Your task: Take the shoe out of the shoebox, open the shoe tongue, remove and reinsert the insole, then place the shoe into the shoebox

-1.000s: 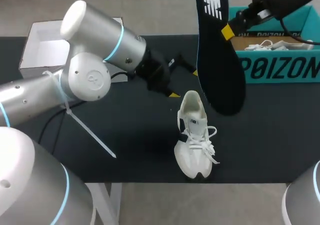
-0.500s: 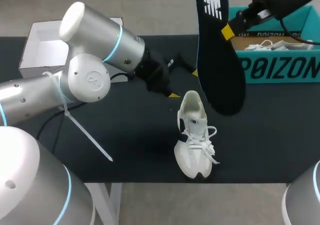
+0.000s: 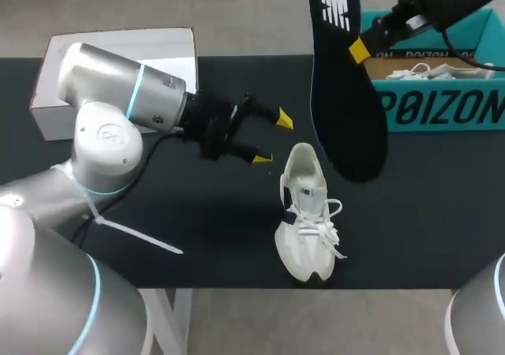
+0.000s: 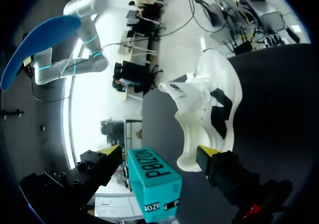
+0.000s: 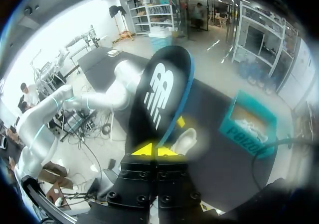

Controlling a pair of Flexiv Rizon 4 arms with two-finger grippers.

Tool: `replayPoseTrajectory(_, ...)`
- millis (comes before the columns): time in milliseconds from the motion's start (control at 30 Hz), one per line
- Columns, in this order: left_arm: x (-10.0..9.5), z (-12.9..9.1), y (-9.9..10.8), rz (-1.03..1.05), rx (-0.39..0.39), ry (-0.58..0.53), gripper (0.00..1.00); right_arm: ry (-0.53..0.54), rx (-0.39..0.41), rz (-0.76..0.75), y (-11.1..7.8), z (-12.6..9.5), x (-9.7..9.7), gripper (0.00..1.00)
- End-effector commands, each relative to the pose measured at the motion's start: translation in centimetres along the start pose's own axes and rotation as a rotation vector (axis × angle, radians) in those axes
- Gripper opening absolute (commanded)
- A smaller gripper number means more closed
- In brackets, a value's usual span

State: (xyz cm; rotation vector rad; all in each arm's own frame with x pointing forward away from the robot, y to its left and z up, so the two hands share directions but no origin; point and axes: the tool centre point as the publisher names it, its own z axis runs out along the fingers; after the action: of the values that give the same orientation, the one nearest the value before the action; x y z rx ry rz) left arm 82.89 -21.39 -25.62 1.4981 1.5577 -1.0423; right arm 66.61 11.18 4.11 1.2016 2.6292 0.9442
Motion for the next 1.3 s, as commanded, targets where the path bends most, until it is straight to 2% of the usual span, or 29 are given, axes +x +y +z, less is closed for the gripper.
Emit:
replayPoseTrajectory(33, 1.3, -1.0, -0.3, 0.06, 0.034, -0.329, 1.0, 0.001, 0.003, 0.001, 0.2, 0.1, 0.0, 0.0)
replayPoseTrajectory(333, -0.5, -0.7, 0.0, 0.046, 0.004, -0.34, 1.0, 0.001, 0.003, 0.001, 0.2, 0.1, 0.0, 0.0)
replayPoseTrajectory(800, -5.0, 0.0, 0.7, 0.078, 0.011, -0.375, 1.0, 0.001, 0.003, 0.001, 0.2, 0.1, 0.0, 0.0)
replayPoseTrajectory(867, -5.3, 0.3, 0.9, 0.053, -0.03, -0.368, 1.0, 0.001, 0.003, 0.001, 0.2, 0.1, 0.0, 0.0)
replayPoseTrajectory(900, -5.3, 0.5, 0.9, 0.049, -0.002, -0.363, 1.0, 0.001, 0.003, 0.001, 0.2, 0.1, 0.0, 0.0)
replayPoseTrajectory(1300, -5.3, 0.5, 0.9, 0.049, -0.002, -0.363, 1.0, 0.001, 0.003, 0.001, 0.2, 0.1, 0.0, 0.0)
